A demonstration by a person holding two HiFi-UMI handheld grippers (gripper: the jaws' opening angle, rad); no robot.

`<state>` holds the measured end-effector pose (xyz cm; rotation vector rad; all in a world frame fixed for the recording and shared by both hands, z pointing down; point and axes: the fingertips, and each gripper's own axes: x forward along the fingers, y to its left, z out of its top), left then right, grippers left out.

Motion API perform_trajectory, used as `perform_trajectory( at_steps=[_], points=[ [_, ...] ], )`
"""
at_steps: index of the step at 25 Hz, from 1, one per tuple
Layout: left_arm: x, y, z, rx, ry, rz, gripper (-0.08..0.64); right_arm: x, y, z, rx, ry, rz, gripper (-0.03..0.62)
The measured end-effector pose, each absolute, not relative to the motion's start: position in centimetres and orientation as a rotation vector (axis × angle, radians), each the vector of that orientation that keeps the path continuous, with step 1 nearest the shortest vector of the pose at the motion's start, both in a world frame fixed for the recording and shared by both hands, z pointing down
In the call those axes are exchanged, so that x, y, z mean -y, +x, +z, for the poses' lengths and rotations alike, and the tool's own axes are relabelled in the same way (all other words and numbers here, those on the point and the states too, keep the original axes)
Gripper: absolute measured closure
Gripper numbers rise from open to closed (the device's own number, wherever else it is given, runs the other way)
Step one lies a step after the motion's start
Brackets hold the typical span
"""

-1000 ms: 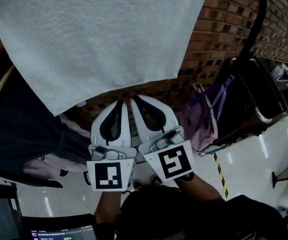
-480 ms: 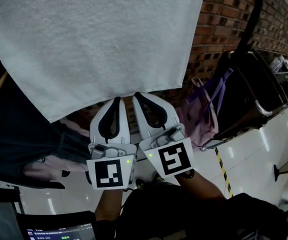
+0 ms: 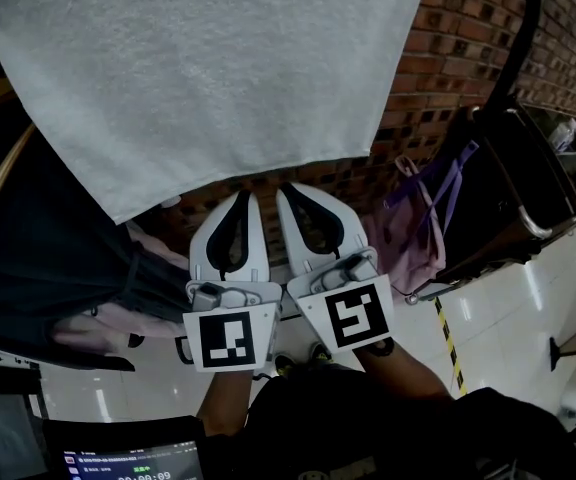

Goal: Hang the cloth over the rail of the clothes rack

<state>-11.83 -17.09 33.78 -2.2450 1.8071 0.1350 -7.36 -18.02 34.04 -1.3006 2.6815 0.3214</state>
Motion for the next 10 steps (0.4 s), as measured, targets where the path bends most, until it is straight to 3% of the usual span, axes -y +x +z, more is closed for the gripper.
perform_trajectory(
  at_steps=[10],
  points=[
    [17.30, -11.56, 33.42, -1.790, -2.254, 0.147, 0.554, 18.00, -7.60, 33.85, -2.683, -1.298, 0.335, 0.589]
  ],
)
